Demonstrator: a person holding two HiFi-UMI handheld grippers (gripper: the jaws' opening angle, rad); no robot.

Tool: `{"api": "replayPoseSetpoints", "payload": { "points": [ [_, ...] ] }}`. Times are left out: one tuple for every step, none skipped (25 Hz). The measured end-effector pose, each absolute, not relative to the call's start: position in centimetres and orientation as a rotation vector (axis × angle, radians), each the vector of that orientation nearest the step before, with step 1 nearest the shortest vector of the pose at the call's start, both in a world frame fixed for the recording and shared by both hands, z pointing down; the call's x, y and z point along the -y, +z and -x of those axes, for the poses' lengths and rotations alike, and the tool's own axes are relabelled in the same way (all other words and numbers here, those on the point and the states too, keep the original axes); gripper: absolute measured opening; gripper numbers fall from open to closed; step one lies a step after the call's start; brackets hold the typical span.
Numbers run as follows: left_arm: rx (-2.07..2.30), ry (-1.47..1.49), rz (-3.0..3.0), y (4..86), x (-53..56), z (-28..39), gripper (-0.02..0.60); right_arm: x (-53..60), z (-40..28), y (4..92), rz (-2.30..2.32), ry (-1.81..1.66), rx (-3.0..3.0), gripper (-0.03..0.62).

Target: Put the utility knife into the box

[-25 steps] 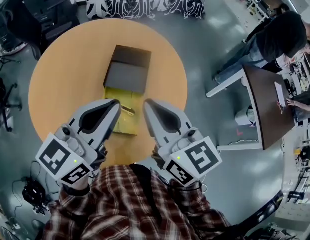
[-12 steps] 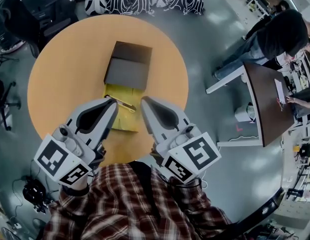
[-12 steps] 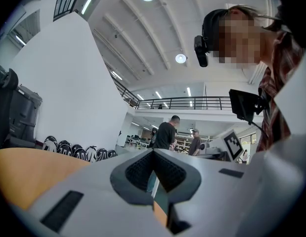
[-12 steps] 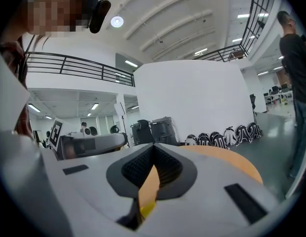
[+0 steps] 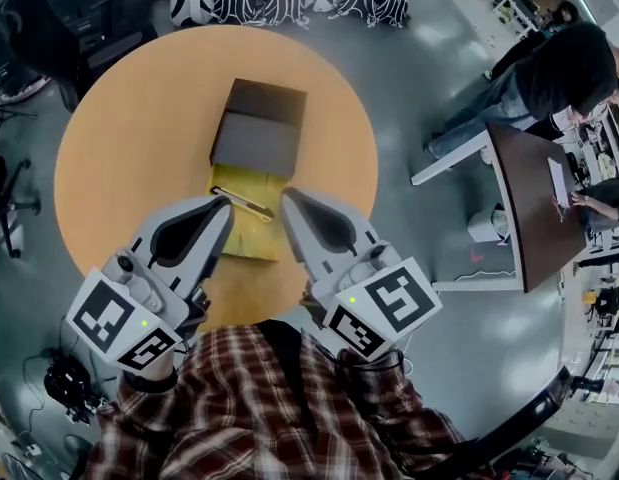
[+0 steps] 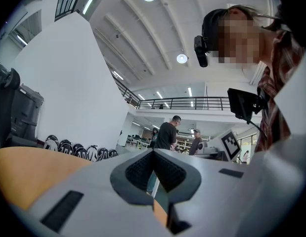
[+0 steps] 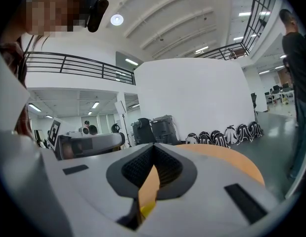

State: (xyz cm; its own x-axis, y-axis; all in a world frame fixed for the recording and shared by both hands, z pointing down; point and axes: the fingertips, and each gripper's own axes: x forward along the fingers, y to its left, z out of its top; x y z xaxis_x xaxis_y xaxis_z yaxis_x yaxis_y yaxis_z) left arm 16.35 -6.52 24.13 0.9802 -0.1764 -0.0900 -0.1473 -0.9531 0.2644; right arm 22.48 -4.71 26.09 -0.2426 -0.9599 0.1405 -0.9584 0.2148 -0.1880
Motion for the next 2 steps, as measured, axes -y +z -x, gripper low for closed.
{"api": "replayPoseSetpoints", "payload": {
  "points": [
    [0.240, -0.163, -2.867, 24.17, 6.55, -16.40, 0.011, 4.76, -22.56, 26.11, 1.931, -0.368, -2.446, 0.012],
    [0.242, -0.163, -2.867, 24.21, 6.58, -16.44, 0.011, 4.80, -22.63, 26.13, 1.932, -0.366, -2.448, 0.012]
  ]
}}
